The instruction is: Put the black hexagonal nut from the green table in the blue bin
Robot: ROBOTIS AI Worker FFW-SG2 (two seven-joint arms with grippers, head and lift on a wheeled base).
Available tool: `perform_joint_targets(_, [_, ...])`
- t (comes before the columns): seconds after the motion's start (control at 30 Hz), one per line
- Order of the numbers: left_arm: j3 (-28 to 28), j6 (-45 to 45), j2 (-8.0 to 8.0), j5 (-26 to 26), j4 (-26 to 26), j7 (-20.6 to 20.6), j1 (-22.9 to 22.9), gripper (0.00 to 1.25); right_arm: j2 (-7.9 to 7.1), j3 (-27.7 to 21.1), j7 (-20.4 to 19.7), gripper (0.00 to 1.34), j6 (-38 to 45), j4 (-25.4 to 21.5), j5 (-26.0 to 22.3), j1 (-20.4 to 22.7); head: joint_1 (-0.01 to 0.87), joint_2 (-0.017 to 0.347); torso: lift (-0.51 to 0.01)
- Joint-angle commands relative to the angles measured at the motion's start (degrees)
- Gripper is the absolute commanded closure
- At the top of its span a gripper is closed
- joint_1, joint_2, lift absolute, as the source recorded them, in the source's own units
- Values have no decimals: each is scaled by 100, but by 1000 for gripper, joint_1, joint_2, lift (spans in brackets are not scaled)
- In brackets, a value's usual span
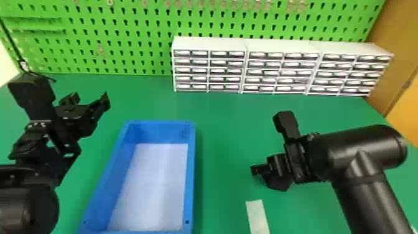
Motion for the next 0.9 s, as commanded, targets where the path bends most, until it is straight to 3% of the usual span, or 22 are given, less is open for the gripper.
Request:
perform_joint_targets(0.0, [0,0,1,2,0,0,0,496,0,16,0,303,-66,48,0,6,692,8,-97])
perform_joint_targets(0.87, [0,0,1,2,9,0,0,496,0,113,27,300,-250,321,0,-38,692,8,-97])
